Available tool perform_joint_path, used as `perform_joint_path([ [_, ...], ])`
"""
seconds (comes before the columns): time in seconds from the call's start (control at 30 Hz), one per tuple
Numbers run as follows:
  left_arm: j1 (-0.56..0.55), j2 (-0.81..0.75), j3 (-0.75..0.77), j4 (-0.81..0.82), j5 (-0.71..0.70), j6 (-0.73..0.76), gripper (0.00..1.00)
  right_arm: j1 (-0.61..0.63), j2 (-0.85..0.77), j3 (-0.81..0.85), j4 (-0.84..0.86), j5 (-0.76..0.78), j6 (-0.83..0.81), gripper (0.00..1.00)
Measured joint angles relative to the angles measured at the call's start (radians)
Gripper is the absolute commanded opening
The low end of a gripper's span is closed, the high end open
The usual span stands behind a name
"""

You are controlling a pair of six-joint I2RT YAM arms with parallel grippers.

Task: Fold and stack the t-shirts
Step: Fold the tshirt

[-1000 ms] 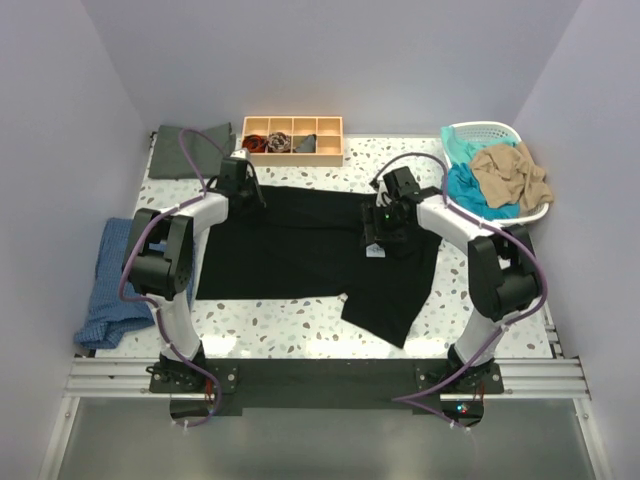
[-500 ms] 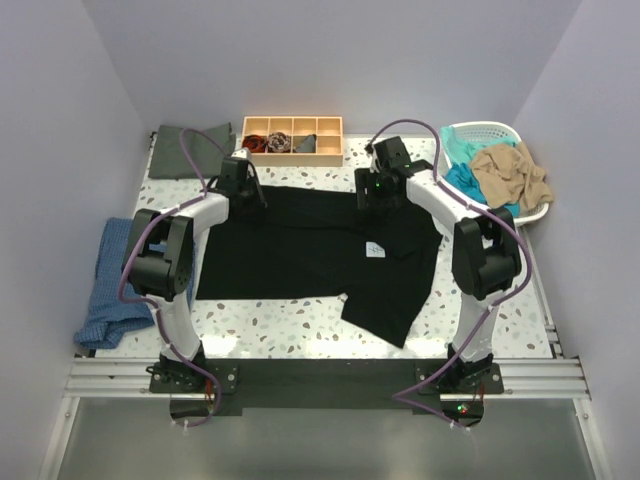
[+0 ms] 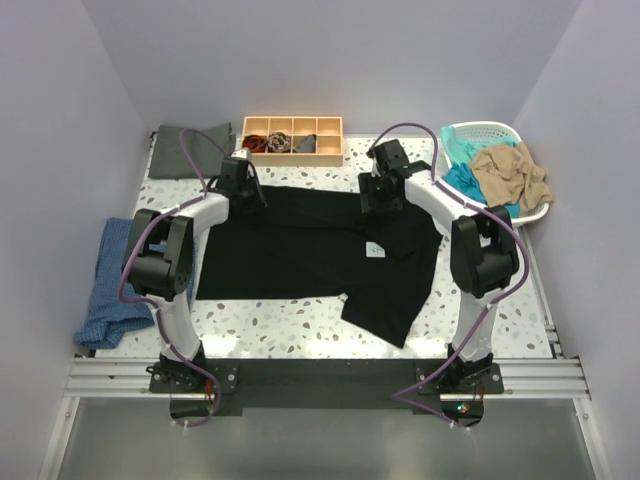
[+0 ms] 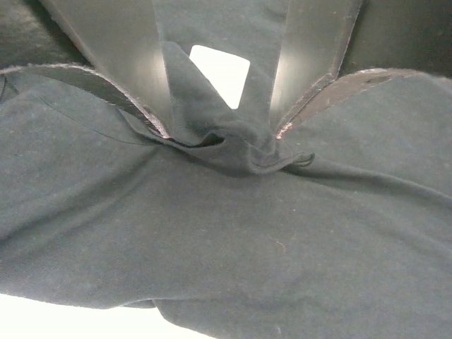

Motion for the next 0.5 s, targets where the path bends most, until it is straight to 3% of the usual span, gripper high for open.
perform_joint_path([
  [0.23,-0.001,0.0,0.0,-0.001,0.0,0.0,0.3,0.0,0.019,-0.002,-0.008,0.004,0.0,0.49],
  [0.37,-0.001,0.0,0.0,-0.002,0.0,0.0,0.3,0.0,0.034,-0.002,-0.017,0.004,0.002,0.4],
  [0.4,-0.001,0.0,0.0,-0.003,0.0,0.0,0.3,0.0,0.037,-0.002,-0.018,0.004,0.002,0.31],
  [0.5,-0.001,0.0,0.0,-0.004,0.0,0.0,0.3,0.0,0.043,-0.002,-0.02,0.004,0.004,0.16],
])
